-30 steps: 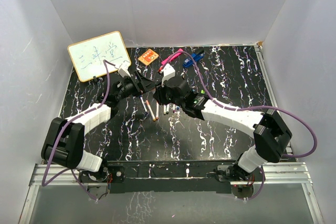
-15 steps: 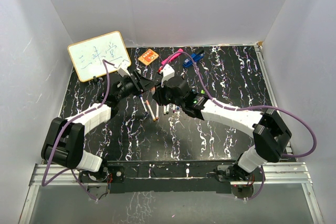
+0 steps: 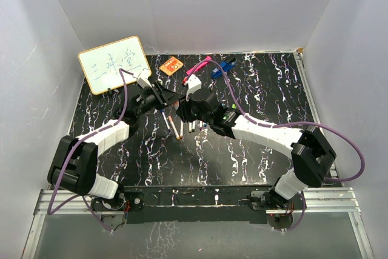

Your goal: Open the pen caps

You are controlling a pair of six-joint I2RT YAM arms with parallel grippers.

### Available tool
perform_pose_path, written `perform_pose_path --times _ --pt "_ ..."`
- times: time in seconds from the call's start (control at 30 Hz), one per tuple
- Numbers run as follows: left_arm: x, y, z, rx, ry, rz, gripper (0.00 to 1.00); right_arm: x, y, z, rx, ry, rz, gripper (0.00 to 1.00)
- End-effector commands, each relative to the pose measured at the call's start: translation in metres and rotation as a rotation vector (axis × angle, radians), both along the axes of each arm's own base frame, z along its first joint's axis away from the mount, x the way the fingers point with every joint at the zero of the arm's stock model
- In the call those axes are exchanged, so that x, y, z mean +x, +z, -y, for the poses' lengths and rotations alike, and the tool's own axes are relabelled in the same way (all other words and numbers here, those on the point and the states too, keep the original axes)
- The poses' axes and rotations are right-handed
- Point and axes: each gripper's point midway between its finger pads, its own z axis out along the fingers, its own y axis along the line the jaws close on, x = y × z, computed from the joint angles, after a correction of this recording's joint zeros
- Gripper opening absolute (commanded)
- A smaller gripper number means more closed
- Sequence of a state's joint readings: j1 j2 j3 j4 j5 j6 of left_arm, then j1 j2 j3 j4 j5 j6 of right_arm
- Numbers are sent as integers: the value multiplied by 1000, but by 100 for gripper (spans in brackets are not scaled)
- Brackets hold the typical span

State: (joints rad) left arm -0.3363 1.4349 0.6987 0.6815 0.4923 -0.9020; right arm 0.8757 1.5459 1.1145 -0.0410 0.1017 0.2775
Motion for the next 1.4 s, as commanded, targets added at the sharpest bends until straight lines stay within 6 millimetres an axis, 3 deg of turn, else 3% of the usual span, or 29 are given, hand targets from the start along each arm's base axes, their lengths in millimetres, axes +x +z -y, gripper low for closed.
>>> perform_pose_path --times 0.0,0.13,0.53,0.67,0.7,0.83,1.07,1.3,1.37 --pt "-2 15 5 -25 -18 52 37 7 16 -6 57 -13 39 0" --pt "-6 14 7 -27 -24 52 32 8 15 -5 55 -16 39 0" --pt "-8 11 11 -30 -33 34 0 10 17 0 61 -31 44 0" --pt "-8 9 11 -20 -21 23 0 11 16 -1 60 -29 33 43" --pt "-8 9 11 -19 -20 25 0 11 15 -1 56 -29 30 49" --pt "-8 12 12 -16 -21 34 0 14 11 -3 49 -35 19 58" --pt "-9 13 13 -13 -18 38 0 17 9 -3 46 -45 13 50" --pt "-9 11 12 4 -11 37 0 18 12 -3 53 -49 18 22" --pt "-8 8 11 18 -1 26 0 18 12 -3 53 -50 16 3"
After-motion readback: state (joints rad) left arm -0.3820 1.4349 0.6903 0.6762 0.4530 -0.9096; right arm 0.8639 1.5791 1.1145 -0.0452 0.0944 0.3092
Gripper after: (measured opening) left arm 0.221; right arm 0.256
